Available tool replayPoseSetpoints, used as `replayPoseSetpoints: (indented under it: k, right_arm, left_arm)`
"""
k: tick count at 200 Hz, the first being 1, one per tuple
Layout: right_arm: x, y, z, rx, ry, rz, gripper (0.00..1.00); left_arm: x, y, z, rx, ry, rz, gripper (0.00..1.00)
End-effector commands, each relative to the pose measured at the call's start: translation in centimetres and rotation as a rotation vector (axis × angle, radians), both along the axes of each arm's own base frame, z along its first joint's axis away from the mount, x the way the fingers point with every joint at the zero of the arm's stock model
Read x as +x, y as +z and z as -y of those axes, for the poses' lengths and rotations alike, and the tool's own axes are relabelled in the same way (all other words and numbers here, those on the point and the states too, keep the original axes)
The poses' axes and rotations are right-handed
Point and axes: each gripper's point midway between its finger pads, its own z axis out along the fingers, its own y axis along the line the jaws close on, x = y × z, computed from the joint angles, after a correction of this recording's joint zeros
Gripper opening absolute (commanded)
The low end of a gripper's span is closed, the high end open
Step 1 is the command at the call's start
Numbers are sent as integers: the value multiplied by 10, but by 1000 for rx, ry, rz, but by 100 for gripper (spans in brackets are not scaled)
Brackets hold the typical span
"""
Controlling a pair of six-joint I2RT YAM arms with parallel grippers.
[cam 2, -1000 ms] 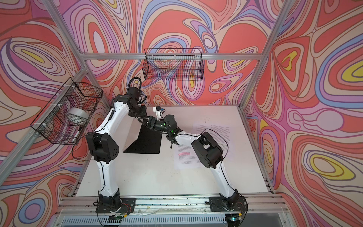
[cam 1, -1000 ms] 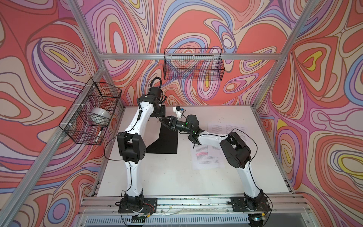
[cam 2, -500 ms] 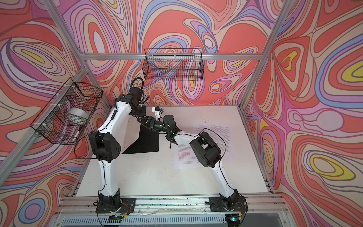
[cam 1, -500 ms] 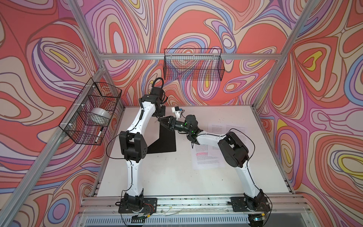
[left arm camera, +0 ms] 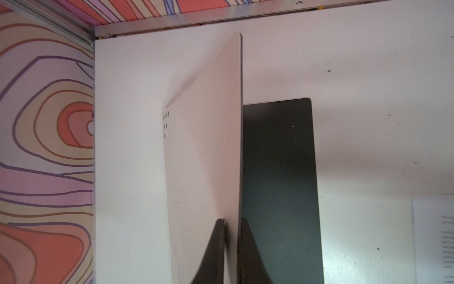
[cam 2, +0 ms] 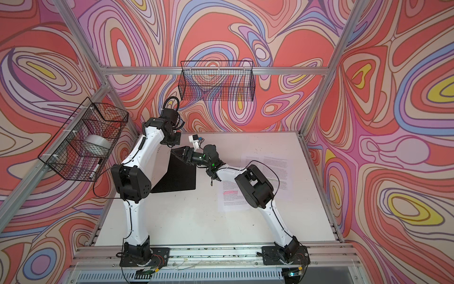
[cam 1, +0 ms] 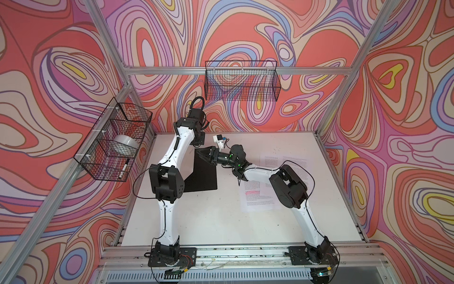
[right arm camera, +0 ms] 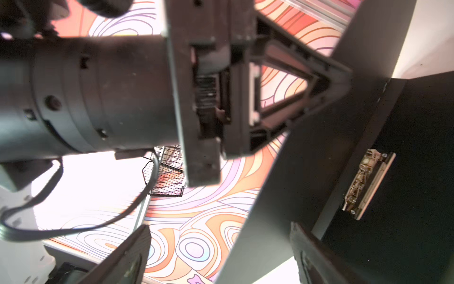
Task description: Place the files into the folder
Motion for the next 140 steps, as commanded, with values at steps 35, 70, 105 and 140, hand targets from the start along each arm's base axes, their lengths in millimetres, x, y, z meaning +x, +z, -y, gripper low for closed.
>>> replayPoseSetpoints:
  k: [35, 70, 105, 140]
  right_arm:
    - [-16, -1, 3, -17, 22, 30, 93]
    - [-20, -11, 9, -88, 11, 27, 93]
    - [-18, -38, 25, -264, -50, -2, 92]
    - [-17, -64, 52, -529, -126, -6, 92]
  left_arm:
    - [-8, 5, -21, 129, 2, -40, 0]
    - [-14, 28, -27, 132, -21, -24, 0]
    - [-26, 44, -28, 51, -8, -20, 0]
    - [-40, 42, -23, -53, 5, -41, 0]
